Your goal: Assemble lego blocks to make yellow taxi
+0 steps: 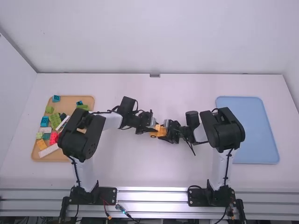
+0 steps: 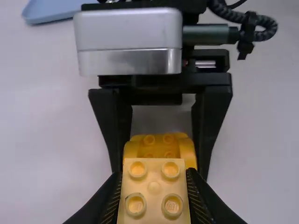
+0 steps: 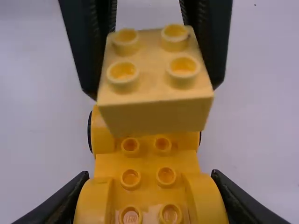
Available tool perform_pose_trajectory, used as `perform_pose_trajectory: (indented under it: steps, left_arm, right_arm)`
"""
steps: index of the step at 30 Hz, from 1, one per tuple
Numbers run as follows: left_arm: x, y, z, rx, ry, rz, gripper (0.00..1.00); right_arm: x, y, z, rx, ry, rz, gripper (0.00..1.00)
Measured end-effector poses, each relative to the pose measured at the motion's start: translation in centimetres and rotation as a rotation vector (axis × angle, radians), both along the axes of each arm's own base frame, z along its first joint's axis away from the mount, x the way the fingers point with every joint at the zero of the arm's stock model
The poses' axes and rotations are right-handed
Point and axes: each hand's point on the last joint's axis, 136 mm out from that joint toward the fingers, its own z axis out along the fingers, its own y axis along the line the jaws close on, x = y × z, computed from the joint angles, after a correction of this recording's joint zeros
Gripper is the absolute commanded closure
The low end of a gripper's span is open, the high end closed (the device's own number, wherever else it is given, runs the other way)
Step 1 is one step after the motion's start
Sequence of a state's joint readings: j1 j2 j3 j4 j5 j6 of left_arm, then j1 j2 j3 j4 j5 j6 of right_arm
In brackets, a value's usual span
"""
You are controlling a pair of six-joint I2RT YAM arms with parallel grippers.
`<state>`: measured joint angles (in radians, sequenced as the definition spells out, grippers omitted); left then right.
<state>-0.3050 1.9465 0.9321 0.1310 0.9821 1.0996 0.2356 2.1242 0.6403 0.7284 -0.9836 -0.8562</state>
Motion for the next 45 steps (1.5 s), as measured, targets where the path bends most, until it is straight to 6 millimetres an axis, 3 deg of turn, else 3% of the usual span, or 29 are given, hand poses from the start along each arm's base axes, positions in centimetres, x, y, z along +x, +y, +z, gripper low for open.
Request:
perform_pose_trajectory:
  steps: [16, 45]
  left_arm:
    - [-1.6, 0.7, -2.0, 0.001, 0.145, 0.097, 0.98]
    - [-1.1, 0.9, -2.1, 0.017, 0.133, 0.116, 0.98]
  right_arm:
    - [-0.5, 0.2, -0.1, -0.004, 0.059, 0.050, 0.60]
    - [-0.7, 0.3, -0.1, -0.008, 0.005, 0.099, 0.63]
